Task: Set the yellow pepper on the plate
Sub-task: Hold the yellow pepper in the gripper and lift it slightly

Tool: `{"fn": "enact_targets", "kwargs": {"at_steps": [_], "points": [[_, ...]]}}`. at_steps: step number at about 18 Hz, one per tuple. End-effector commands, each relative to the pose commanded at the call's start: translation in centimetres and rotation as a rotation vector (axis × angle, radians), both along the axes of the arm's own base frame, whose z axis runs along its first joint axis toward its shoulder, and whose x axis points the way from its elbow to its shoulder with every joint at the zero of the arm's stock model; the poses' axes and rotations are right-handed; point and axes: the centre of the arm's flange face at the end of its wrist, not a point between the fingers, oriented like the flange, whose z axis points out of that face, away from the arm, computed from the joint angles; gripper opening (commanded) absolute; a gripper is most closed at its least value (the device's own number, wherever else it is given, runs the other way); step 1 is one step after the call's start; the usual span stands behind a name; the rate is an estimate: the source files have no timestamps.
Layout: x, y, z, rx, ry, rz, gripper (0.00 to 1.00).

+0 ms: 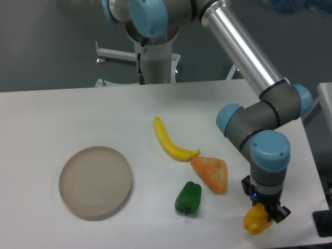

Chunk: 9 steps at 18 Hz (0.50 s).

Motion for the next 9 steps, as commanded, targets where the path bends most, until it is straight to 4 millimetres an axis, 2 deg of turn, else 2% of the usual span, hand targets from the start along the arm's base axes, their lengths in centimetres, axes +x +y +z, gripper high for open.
{"fn": "enact_targets", "kwargs": {"at_steps": [5,7,9], "points": [[0.4,-0.1,0.3,-0.004,0.0,-0.001,0.46],[2.4,0.6,1.0,-0.009,-0.005,-0.016,0.46],[3.8,0.0,1.8,-0.016,-0.025,0.007,0.46]]}}
